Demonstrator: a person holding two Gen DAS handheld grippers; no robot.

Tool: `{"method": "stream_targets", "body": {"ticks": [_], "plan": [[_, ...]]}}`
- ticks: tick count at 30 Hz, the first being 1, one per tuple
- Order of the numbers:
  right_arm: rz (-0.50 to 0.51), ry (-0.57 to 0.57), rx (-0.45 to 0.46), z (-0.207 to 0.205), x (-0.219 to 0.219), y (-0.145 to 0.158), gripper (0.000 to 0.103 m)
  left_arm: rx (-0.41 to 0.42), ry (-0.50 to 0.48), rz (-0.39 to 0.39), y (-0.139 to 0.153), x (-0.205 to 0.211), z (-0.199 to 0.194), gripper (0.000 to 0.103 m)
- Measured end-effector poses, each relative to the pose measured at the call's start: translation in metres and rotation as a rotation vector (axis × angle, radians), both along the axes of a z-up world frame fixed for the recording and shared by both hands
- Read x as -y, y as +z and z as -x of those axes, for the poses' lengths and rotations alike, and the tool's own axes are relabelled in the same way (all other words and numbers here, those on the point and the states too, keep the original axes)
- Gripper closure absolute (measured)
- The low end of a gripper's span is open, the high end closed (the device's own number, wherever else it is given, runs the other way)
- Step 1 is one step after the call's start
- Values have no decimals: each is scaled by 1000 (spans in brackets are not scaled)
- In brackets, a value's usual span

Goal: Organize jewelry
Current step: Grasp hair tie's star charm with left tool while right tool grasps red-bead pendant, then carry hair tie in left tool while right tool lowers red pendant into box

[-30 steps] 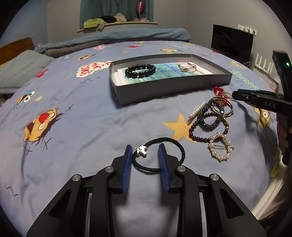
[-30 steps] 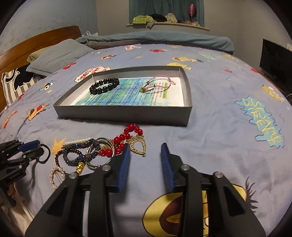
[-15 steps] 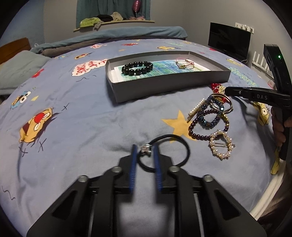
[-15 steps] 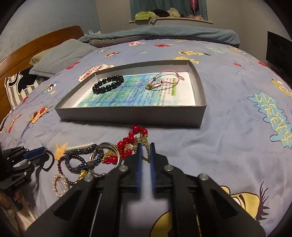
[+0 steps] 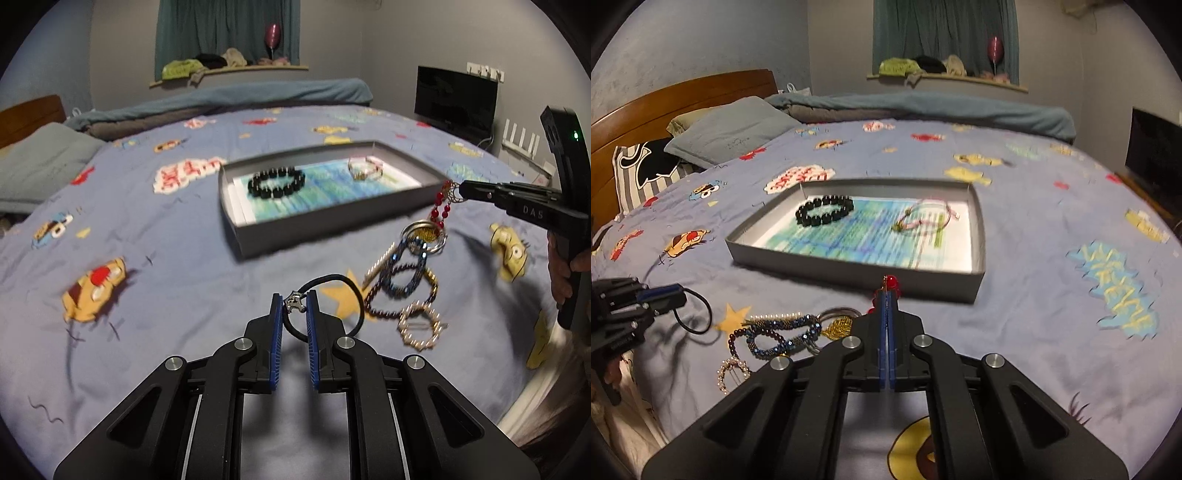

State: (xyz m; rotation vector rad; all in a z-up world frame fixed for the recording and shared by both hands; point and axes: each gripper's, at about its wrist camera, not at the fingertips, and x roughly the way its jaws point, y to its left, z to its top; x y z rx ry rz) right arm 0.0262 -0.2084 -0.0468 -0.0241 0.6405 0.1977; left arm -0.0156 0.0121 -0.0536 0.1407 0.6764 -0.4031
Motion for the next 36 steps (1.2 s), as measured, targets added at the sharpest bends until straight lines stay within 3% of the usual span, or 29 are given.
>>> {"method": "stream_targets", "body": {"ticks": [13,22,30,36], "plan": [[13,-4,110,12,9,49,103,66,-7,30,45,2,-5,90],[35,-25,190,-3,15,82,103,85,22,14,70,6,-44,90],[23,-45,202,-39,19,93,103,20,74,41,62,6,-96,90],[13,-47,159,-62,16,72,103,-77,87,25,31,17,-131,90]]}}
